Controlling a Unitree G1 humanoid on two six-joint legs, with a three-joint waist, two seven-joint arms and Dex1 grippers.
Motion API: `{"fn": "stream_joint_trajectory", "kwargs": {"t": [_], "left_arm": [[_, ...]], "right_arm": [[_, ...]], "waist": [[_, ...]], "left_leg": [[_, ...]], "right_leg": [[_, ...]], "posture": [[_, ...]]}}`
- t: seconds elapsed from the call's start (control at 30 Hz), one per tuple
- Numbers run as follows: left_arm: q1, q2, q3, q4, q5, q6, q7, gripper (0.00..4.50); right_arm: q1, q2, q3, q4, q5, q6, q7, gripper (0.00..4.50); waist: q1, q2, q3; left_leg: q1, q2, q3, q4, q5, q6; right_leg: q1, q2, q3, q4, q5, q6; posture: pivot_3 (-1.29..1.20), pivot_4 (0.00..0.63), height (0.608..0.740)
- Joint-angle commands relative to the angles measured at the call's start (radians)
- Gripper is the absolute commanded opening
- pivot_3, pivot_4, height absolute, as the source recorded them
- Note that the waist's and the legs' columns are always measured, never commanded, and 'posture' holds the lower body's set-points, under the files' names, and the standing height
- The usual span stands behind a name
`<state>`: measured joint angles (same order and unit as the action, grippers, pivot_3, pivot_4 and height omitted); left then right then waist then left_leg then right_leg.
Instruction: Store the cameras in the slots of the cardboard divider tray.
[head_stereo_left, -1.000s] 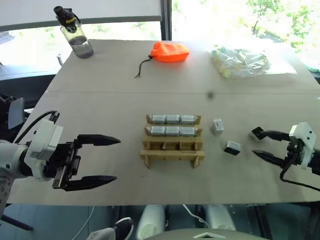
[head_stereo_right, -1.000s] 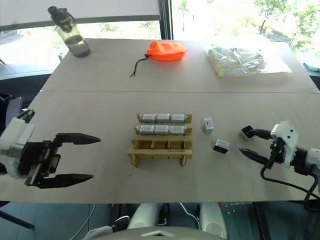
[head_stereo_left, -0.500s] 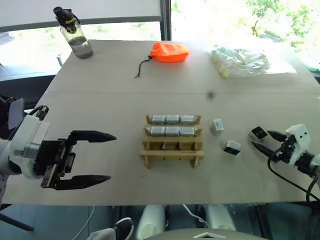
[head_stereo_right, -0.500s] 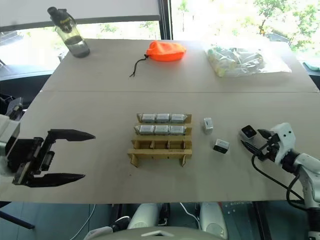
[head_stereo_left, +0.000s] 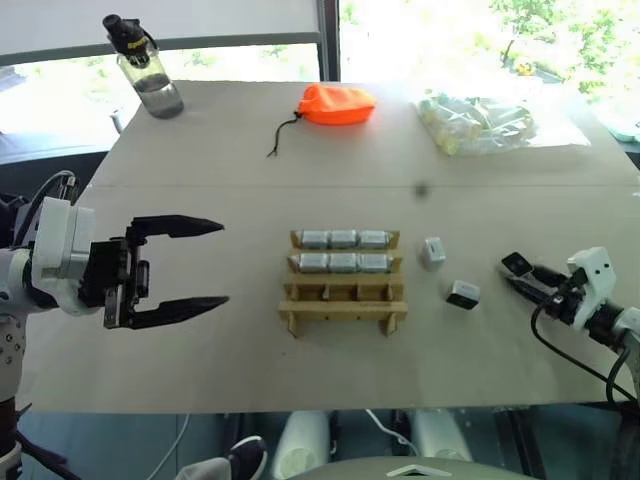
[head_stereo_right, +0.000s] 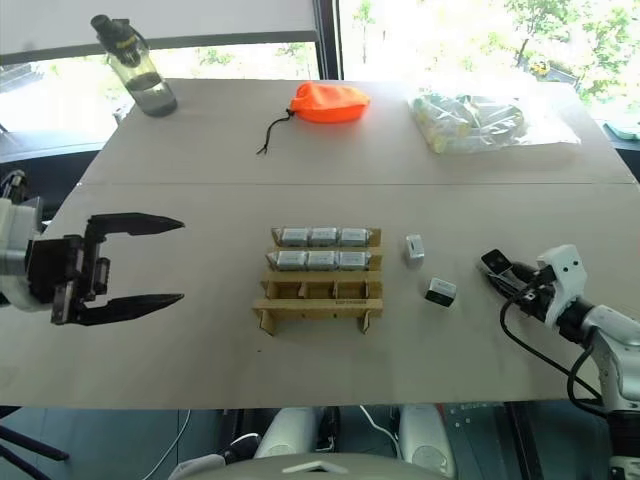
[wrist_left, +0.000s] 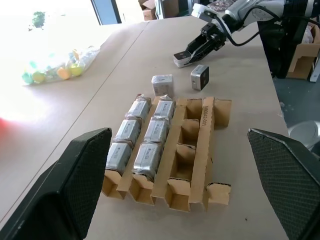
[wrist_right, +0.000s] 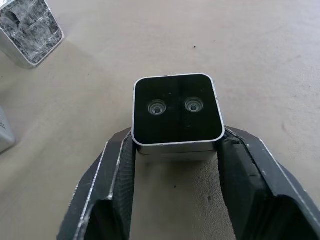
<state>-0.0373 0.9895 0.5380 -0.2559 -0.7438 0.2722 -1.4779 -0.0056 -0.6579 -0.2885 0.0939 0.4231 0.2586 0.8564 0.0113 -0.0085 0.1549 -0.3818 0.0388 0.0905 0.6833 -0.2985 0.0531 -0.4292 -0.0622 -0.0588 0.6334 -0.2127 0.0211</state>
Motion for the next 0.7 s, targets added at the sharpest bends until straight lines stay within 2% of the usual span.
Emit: {"fn": "stream_joint_trajectory", "kwargs": {"t": [0.03, 0.2, 0.37, 0.53, 0.7], "left_arm": [[-0.011, -0.002, -0.001, 0.003, 0.006, -0.024, 0.005, 4.50], [-0.020, -0.010, -0.017, 0.010, 0.020, -0.012, 0.046, 4.50], [-0.070, -0.021, -0.087, 0.028, 0.021, 0.004, 0.075, 4.50], [-0.196, -0.061, -0.204, 0.053, 0.052, 0.017, 0.131, 4.50], [-0.333, -0.123, -0.321, 0.095, 0.150, 0.073, 0.299, 4.50]], "right_arm": [[-0.009, -0.001, -0.011, -0.007, 0.001, -0.034, 0.013, 1.78], [-0.016, -0.020, 0.002, -0.018, -0.053, -0.146, 0.037, 1.78], [-0.089, -0.075, 0.112, -0.067, -0.249, -0.444, 0.063, 1.78], [-0.341, -0.058, 0.279, -0.143, -0.373, -0.542, 0.060, 1.78], [-0.520, 0.001, 0.449, -0.151, -0.490, -0.631, 0.069, 1.78]], "waist": [[0.000, 0.000, 0.000], [0.000, 0.000, 0.000], [-0.005, 0.000, 0.000], [-0.019, -0.001, 0.001], [-0.018, -0.002, 0.000]], "left_leg": [[0.000, 0.000, 0.000, 0.000, 0.000, 0.000], [0.000, 0.000, 0.000, 0.000, 0.000, 0.000], [0.001, 0.000, 0.002, 0.001, 0.000, 0.000], [0.003, 0.000, 0.002, 0.002, 0.001, -0.001], [0.001, 0.000, -0.001, 0.002, 0.002, -0.003]], "right_leg": [[0.000, 0.000, 0.000, 0.000, 0.000, 0.000], [0.000, 0.000, 0.000, 0.000, 0.000, 0.000], [0.000, 0.000, 0.002, 0.002, 0.000, 0.001], [-0.001, 0.000, 0.002, 0.006, -0.001, 0.003], [-0.001, 0.001, 0.000, 0.007, 0.000, 0.000]], "posture": [[0.00, 0.150, 0.740], [0.00, 0.150, 0.740], [0.00, 0.150, 0.740], [0.00, 0.150, 0.740], [0.00, 0.150, 0.740]]}}
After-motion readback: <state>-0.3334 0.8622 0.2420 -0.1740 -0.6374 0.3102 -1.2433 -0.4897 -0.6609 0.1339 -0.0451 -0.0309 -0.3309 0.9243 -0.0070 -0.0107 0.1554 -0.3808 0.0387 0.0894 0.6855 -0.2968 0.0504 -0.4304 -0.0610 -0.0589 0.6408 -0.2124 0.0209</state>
